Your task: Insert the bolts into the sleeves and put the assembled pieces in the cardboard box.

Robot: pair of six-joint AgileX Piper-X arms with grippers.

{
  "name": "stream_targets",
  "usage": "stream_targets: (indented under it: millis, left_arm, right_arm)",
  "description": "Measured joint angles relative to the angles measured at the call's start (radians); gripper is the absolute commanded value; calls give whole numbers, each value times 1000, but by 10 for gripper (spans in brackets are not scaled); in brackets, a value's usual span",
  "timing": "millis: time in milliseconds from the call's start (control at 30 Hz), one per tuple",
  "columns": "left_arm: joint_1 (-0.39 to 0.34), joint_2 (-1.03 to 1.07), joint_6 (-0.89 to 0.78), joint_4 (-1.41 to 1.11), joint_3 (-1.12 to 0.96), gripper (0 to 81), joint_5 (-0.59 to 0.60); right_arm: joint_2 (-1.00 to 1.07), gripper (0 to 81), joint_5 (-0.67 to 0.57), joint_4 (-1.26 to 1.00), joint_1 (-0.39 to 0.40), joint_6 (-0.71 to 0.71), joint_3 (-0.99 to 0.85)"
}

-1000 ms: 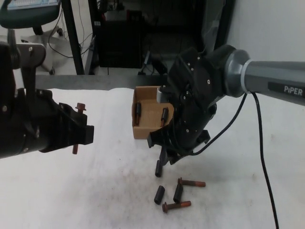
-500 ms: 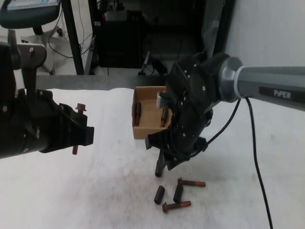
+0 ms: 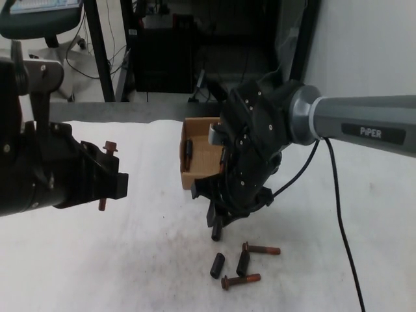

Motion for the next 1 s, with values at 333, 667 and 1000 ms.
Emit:
stream_targets:
  millis: [333, 667, 1000]
  left_arm:
    - [0, 0, 20, 1, 0, 1, 0]
    - [0, 0, 27, 1, 0, 1, 0]
    - [0, 0, 27, 1, 0, 1, 0]
  right_arm:
    - [24, 279, 23, 13, 0, 0, -3]
    - [24, 279, 53, 13, 0, 0, -4]
    - [24, 279, 58, 17, 10, 14, -5]
